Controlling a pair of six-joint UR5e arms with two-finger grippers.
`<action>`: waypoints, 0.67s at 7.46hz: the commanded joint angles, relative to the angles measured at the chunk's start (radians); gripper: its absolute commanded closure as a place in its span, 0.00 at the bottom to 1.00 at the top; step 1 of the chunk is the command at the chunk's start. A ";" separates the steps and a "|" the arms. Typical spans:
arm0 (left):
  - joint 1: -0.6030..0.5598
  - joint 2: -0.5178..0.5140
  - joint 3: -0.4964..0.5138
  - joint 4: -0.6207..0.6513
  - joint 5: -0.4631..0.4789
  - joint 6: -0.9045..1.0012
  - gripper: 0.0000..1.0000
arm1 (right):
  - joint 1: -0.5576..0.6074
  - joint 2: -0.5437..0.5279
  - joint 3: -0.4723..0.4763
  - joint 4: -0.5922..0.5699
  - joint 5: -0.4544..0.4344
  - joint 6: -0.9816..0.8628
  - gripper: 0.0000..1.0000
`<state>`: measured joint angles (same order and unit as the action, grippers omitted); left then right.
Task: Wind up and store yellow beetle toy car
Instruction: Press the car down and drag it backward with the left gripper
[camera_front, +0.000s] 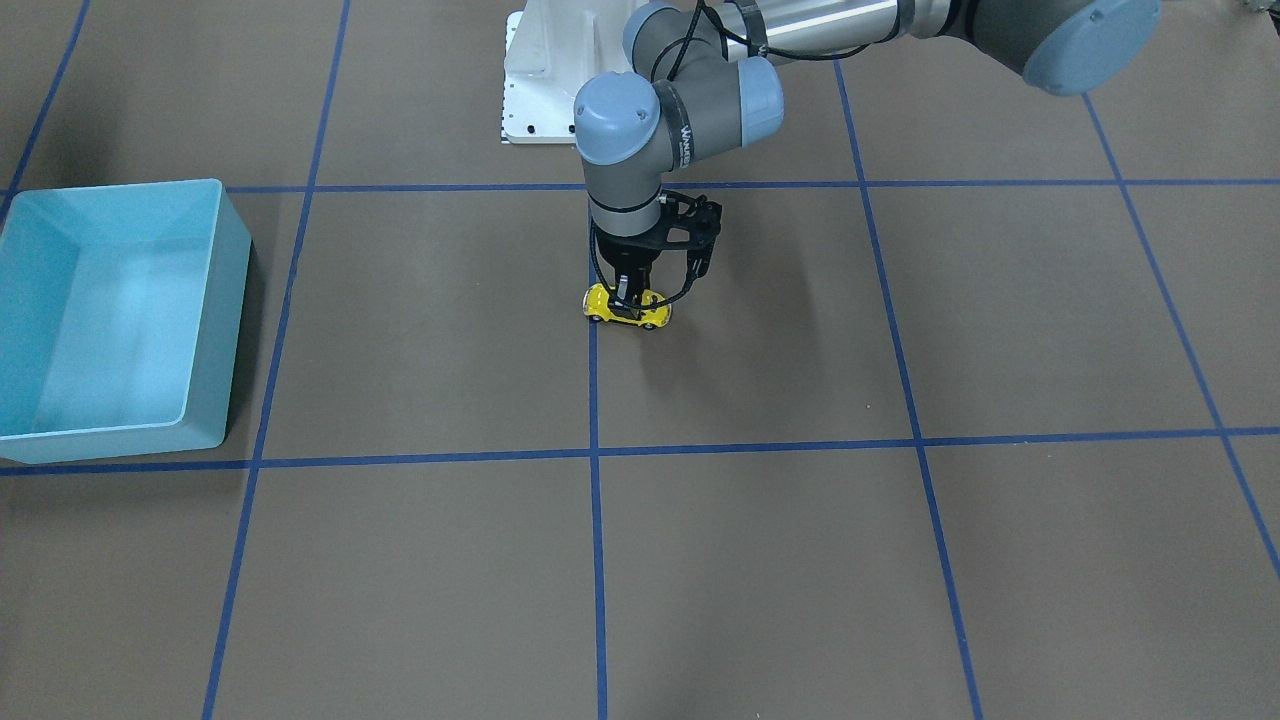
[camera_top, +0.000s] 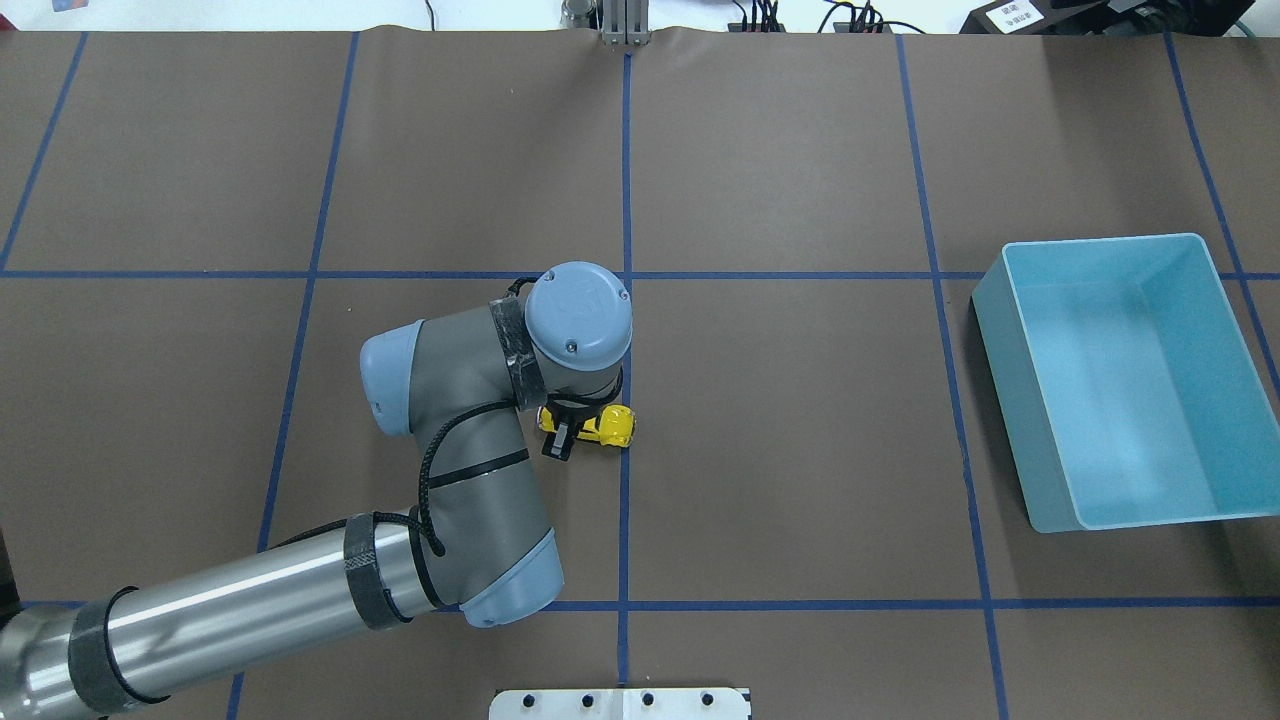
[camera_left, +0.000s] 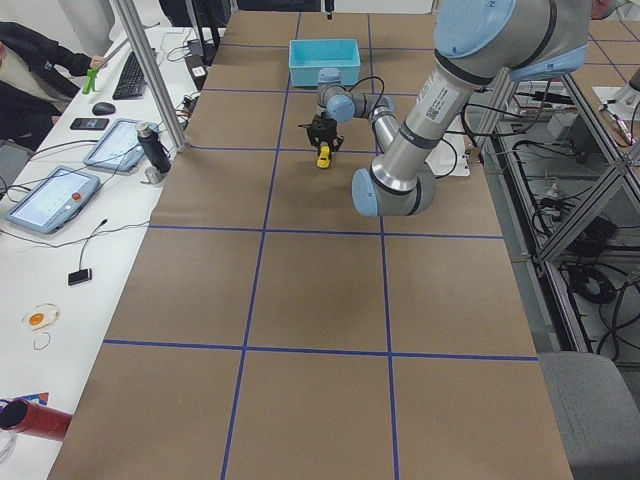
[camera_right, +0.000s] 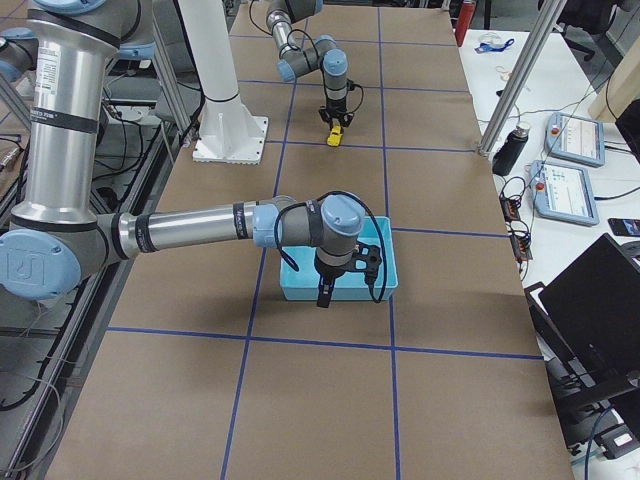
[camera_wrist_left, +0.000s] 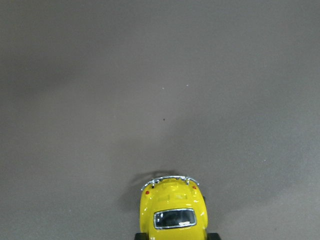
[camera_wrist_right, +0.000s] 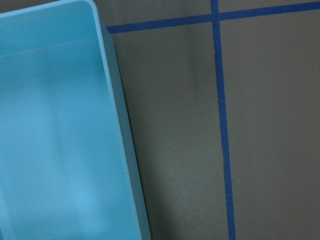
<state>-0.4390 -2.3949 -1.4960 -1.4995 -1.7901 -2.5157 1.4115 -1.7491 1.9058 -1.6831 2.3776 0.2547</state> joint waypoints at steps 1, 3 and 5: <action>-0.001 0.005 -0.001 0.001 0.000 0.000 0.69 | 0.000 -0.001 0.004 -0.001 0.000 0.000 0.00; -0.001 0.010 -0.010 -0.001 -0.002 0.006 0.72 | 0.000 -0.001 0.002 -0.001 0.000 0.000 0.00; -0.003 0.011 -0.010 -0.001 -0.002 0.011 0.74 | 0.000 -0.001 0.002 -0.001 0.000 0.000 0.00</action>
<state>-0.4411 -2.3854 -1.5055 -1.5002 -1.7915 -2.5078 1.4113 -1.7503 1.9090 -1.6843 2.3777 0.2546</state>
